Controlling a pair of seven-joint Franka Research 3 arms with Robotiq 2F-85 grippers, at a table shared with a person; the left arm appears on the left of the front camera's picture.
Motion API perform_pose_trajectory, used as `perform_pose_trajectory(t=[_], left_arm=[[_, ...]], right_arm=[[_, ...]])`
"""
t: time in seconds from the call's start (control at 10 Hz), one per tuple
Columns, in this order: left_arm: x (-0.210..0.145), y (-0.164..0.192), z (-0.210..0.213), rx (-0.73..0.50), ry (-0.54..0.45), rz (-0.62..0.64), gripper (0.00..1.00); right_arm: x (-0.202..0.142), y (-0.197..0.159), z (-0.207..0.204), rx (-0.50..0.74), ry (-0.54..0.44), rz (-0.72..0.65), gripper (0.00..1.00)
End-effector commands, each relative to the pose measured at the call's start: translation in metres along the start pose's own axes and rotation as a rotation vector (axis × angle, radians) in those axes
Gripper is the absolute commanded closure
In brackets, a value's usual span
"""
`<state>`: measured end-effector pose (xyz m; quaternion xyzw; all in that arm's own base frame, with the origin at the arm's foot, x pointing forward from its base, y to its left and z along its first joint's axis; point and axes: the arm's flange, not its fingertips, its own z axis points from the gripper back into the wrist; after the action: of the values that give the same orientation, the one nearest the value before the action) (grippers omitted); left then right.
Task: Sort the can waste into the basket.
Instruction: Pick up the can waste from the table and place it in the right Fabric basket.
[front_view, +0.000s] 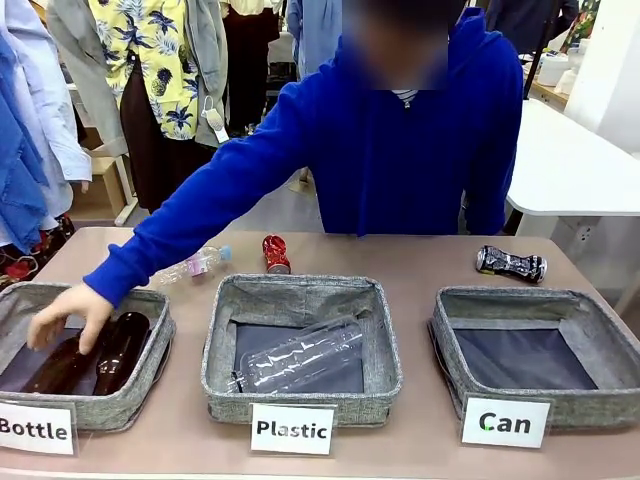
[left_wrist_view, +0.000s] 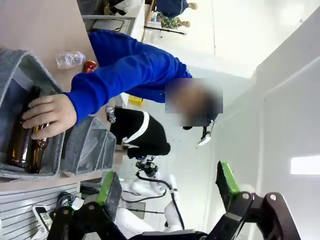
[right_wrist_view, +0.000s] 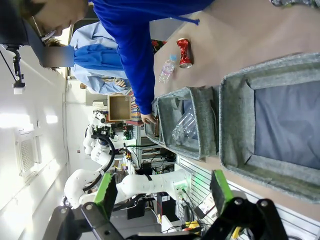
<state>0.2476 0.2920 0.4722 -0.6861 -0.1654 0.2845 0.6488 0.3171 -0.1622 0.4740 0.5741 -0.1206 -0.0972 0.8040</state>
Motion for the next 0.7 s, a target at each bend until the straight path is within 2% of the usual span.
perform_pose_trajectory(t=[0.0, 0.3, 0.4, 0.6], left_arm=[[-0.003, -0.033, -0.026, 0.097, 0.018, -0.055, 0.00], [-0.014, -0.083, -0.108, 0.357, 0.099, -0.161, 0.00], [-0.011, -0.090, -0.127, 0.445, 0.116, -0.179, 0.00], [0.006, -0.093, -0.141, 0.459, 0.120, -0.124, 0.00]], right_arm=[[0.000, 0.001, 0.001, 0.004, 0.003, 0.027, 0.00], [0.000, 0.001, 0.001, 0.004, 0.003, 0.027, 0.00], [0.000, 0.001, 0.001, 0.004, 0.003, 0.027, 0.00], [0.000, 0.001, 0.001, 0.004, 0.003, 0.027, 0.00]])
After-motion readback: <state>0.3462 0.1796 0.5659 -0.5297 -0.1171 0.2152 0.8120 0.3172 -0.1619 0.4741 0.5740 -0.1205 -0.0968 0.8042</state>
